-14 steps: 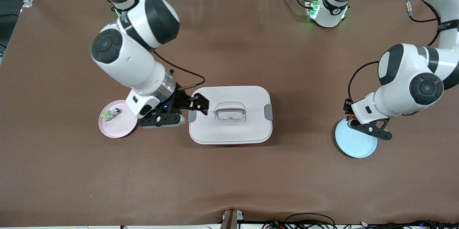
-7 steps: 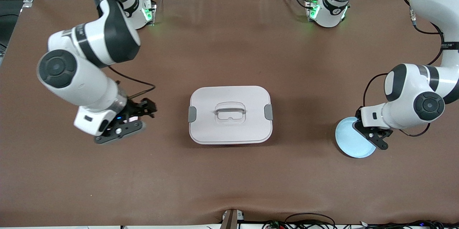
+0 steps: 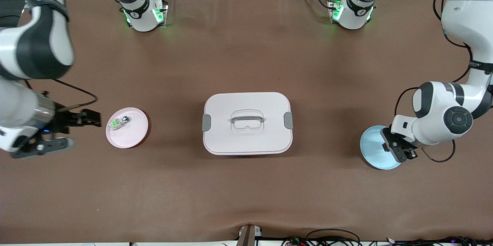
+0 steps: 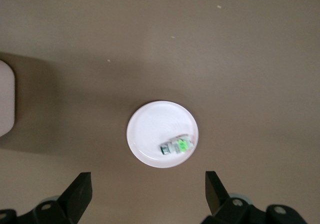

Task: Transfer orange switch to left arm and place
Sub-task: 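Carry the switch to the blue plate with the left gripper while the right gripper withdraws, then lower the switch onto the blue plate and open the left gripper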

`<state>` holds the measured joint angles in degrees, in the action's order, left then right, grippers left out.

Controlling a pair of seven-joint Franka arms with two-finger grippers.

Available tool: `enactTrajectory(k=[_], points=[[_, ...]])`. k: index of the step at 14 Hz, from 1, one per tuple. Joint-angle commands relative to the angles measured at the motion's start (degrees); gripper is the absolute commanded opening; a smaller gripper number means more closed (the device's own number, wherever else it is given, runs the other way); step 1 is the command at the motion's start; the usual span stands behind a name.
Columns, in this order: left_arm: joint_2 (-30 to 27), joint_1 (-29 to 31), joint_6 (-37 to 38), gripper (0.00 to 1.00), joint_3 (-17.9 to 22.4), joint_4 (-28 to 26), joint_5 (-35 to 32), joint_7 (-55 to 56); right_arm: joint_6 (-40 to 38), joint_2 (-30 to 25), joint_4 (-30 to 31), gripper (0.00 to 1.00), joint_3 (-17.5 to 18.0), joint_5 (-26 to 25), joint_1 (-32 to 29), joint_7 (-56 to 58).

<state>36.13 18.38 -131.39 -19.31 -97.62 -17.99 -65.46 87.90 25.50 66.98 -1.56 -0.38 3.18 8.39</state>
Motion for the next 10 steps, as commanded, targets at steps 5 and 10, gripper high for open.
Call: enactTrajectory(k=[5, 10], points=[[3.95, 1.65, -7.64, 0.00, -0.55, -1.60, -1.35, -13.11, -0.98, -2.83, 0.44, 1.00, 1.30, -0.59, -4.06, -0.92], [3.60, 3.58, -13.19, 1.00, -0.55, -6.36, -1.17, -11.54, -0.80, -6.16, 0.08, 1.00, 1.12, -0.24, -6.87, -2.68]])
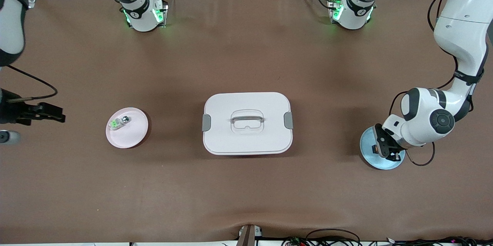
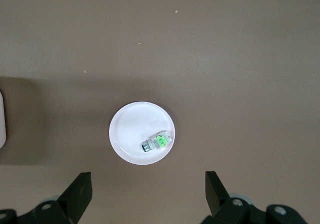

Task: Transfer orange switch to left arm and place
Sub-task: 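Lower the switch onto the blue plate and open the left gripper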

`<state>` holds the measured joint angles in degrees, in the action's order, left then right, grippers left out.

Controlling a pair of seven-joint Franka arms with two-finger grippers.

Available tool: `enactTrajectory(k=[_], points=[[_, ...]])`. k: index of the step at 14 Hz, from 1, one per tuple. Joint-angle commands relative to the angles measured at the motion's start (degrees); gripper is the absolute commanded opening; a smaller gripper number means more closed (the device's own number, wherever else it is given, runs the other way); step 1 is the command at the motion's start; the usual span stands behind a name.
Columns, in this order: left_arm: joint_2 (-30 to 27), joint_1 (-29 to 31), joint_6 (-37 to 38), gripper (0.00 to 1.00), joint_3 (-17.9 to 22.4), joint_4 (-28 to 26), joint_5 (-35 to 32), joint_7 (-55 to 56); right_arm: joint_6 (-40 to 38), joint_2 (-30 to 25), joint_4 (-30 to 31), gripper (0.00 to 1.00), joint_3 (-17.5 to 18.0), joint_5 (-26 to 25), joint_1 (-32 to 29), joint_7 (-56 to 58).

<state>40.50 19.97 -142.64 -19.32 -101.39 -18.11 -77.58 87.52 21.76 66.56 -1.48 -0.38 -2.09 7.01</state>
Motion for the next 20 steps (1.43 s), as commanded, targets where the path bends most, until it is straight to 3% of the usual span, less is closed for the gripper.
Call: enactTrajectory(k=[1, 4, 10, 15, 20], points=[[-1.12, 2.26, -1.94, 1.00, -0.63, -2.58, -1.05, 1.37, 0.10, -2.95, 0.50, 1.00, 1.04, -0.23, -1.77, -1.30], [-4.80, 2.18, -0.46, 1.00, -1.25, -2.32, -0.35, 8.73, -0.68, -3.22, 0.50, 1.00, 1.57, -0.06, -1.95, -1.04], [-15.17, 2.09, 13.86, 1.00, -5.20, -1.79, -0.17, 38.61, -3.14, -7.08, 2.08, 1.00, 1.39, 0.38, -2.30, -0.51], [-23.61, 2.00, 23.97, 1.00, -9.68, -0.91, -0.08, 64.09, -2.79, -11.91, 8.40, 1.00, 1.39, 0.56, -2.39, -0.60], [-30.82, 2.00, 32.14, 1.00, -11.00, 1.10, 3.07, 77.65, -2.18, -18.85, 17.10, 1.00, 1.39, 0.56, -1.77, -1.04]])
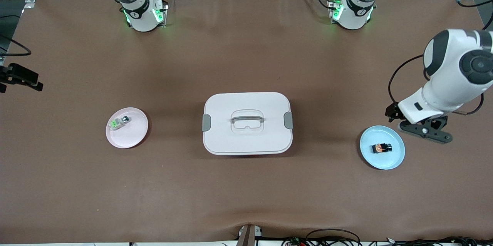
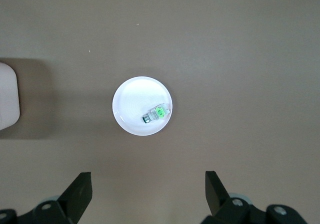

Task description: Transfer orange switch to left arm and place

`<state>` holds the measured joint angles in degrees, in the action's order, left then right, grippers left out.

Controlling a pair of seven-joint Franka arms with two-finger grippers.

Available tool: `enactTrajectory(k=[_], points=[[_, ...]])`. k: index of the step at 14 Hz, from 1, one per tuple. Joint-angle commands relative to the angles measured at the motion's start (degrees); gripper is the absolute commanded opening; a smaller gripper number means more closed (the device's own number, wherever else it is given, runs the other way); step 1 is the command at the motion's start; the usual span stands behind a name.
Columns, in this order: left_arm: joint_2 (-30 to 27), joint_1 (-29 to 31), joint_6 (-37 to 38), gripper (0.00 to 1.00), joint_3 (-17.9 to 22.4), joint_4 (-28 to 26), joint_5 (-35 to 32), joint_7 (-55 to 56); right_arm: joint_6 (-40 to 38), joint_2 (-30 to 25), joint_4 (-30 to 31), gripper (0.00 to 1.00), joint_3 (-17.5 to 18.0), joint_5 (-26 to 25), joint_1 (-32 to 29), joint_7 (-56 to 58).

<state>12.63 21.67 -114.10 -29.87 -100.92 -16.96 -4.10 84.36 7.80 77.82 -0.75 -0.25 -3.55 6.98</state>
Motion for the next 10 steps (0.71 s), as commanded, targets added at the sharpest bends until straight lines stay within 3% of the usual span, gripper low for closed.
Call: enactTrajectory(k=[1, 3, 6, 8, 10], points=[[-3.75, 0.21, 5.97, 1.00, -0.80, 2.12, 3.06, 5.84, 0.90, -5.59, 6.46, 1.00, 0.66, 0.42, -0.32, -1.01], [-4.54, 0.30, 10.37, 1.00, -1.24, 5.11, 4.65, 8.92, 0.89, -7.00, 7.34, 1.00, 0.66, 0.42, -0.23, -1.01], [-5.51, 0.74, 11.01, 1.00, -0.63, 6.96, 6.68, 7.62, 0.46, -7.71, 7.70, 1.00, 0.57, 0.51, -0.49, -1.09], [-7.53, -1.62, 11.09, 1.00, 1.82, 6.62, 6.59, 7.61, 0.37, -8.41, 8.40, 1.00, 0.57, 1.12, -1.28, -1.18], [-10.07, -8.19, 15.29, 1.00, 8.83, 7.05, 6.94, 7.53, 0.11, -8.77, 8.66, 1.00, 0.49, 3.40, -2.33, -1.18]])
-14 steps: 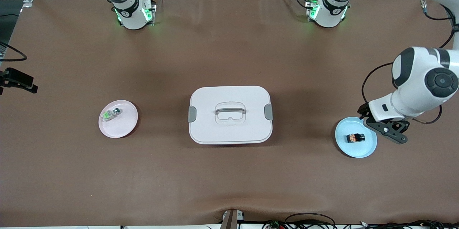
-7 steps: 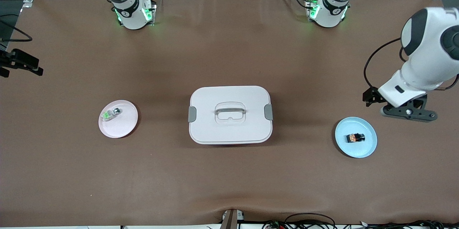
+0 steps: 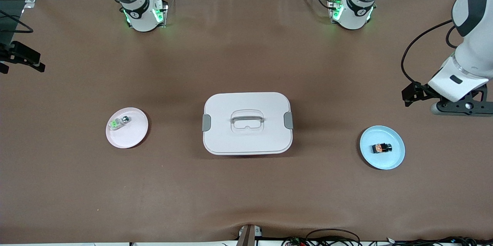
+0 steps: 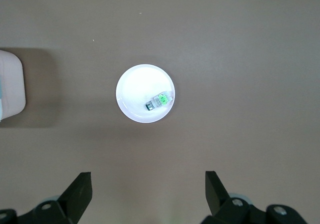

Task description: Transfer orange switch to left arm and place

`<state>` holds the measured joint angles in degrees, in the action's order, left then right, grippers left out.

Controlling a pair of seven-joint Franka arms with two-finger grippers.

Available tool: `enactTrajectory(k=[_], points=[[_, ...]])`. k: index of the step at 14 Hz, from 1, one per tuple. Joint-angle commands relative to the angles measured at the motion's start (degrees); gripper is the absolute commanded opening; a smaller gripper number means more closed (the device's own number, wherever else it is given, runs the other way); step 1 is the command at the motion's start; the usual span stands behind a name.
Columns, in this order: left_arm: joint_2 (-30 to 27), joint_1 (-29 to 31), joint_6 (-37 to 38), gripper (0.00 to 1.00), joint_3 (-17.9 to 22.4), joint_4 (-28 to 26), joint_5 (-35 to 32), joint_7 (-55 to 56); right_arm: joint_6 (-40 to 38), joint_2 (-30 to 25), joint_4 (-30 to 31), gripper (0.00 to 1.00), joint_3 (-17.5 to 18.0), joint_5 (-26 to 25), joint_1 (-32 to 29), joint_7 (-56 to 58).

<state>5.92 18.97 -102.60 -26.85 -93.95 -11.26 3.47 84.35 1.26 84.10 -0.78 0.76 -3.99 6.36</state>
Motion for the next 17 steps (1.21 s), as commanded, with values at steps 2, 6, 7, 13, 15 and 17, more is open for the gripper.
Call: enactTrajectory(k=[2, 6, 7, 13, 15, 17], points=[[-6.17, -11.82, 6.53, 1.00, 12.58, 0.00, 4.64, 0.04, 0.38, -3.54, 4.40, 1.00, 0.51, 3.19, -2.34, -0.64], [-9.69, -20.71, 11.36, 1.00, 22.27, -0.09, 9.23, 0.22, 0.47, -4.86, 6.43, 1.00, 0.42, 4.42, -2.78, -0.91], [-10.31, -21.60, 12.07, 1.00, 22.46, -0.27, 9.24, 0.30, 0.29, -4.87, 6.43, 1.00, 0.42, 4.51, -2.78, -0.91], [-13.04, -23.45, 14.54, 1.00, 23.78, -1.23, 11.52, 0.13, 0.82, -6.09, 7.57, 1.00, 0.86, 4.42, -2.25, -0.91], [-13.56, -24.06, 15.32, 1.00, 24.21, -1.06, 11.61, 0.22, 0.64, -6.18, 7.66, 1.00, 0.86, 4.42, -2.25, -0.91], [-14.09, -23.37, 15.68, 1.00, 24.22, -0.97, 11.70, 0.04, 0.90, -6.27, 7.66, 1.00, 0.86, 4.33, -2.25, -0.91]])
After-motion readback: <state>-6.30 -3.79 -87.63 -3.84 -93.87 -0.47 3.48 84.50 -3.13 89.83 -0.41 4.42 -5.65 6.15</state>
